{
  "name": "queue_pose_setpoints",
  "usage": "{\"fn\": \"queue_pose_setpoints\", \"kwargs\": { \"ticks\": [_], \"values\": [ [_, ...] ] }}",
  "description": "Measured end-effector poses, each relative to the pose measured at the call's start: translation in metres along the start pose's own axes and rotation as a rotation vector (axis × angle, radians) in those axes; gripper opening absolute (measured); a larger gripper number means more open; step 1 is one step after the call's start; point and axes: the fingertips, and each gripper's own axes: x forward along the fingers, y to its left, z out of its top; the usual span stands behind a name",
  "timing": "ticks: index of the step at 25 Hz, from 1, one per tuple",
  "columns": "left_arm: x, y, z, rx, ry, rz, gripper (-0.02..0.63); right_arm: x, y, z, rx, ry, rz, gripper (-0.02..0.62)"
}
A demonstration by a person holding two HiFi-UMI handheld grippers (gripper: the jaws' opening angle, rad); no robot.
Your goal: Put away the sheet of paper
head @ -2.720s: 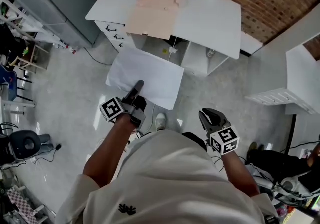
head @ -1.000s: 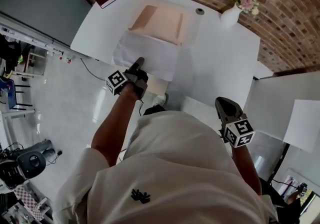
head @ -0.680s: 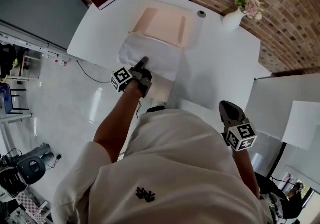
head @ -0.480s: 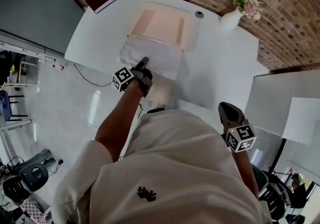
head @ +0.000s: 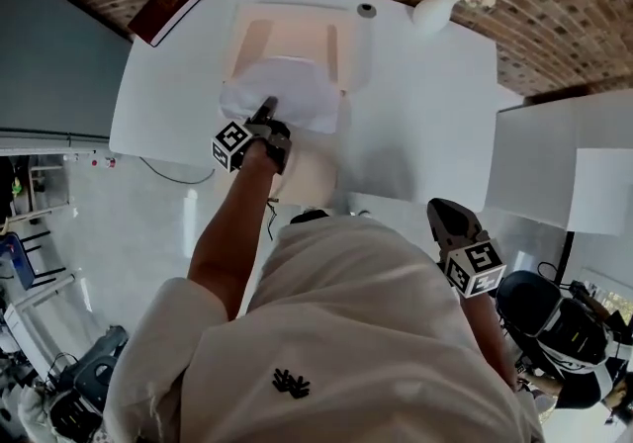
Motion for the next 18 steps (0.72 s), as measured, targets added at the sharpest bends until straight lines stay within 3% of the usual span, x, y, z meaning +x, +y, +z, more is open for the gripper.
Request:
{"fn": "queue_pose_setpoints", "kwargs": {
  "ticks": [12, 18],
  "values": [
    [0.073, -0.004, 0.023, 0.001, 0.000, 0.041, 0.023, -0.010, -0.004, -0.016, 0.145, 0.019, -0.143, 0.041],
    [0.091, -0.002, 0.042, 0.034, -0.038, 0.104, 0.023, -0.007, -0.010, -0.014, 0.163, 0.007, -0.172, 0.041]
  ]
}}
